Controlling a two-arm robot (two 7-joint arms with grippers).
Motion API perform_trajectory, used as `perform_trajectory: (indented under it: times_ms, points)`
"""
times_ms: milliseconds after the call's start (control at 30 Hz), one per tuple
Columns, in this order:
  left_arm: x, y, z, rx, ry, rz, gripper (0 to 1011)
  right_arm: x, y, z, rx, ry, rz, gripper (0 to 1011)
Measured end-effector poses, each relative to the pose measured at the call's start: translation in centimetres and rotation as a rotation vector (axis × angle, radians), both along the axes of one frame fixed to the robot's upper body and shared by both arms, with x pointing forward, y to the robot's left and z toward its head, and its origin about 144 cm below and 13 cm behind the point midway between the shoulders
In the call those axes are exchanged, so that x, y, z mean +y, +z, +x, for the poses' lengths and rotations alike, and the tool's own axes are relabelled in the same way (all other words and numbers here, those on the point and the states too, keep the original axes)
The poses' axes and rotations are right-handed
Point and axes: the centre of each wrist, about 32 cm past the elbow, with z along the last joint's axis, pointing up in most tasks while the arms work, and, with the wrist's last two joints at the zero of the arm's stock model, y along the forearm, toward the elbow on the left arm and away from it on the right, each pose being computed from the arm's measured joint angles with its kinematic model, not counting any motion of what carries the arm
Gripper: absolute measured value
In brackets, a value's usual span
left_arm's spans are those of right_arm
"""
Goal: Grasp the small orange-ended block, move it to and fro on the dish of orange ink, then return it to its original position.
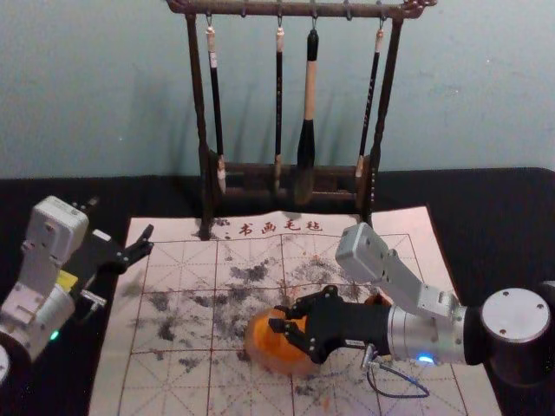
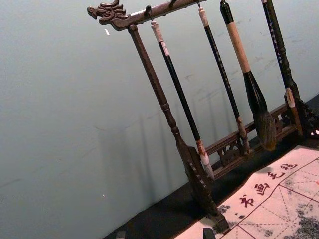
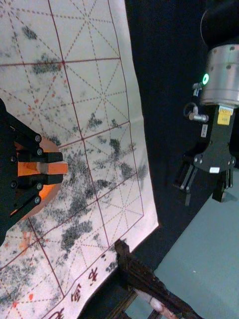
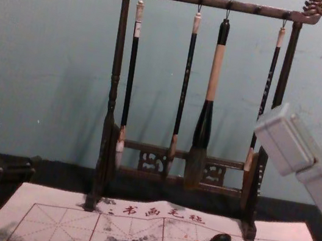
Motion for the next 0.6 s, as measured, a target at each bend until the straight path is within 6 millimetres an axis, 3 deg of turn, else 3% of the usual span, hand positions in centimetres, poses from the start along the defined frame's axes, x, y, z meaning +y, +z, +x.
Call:
perform_trajectory:
  times_ms: [600]
  points:
    - [0.0,0.0,0.0,0.0,0.0,0.0,1001,-0.9,0.2,1.3,-0.011,-0.073,-0.015,104]
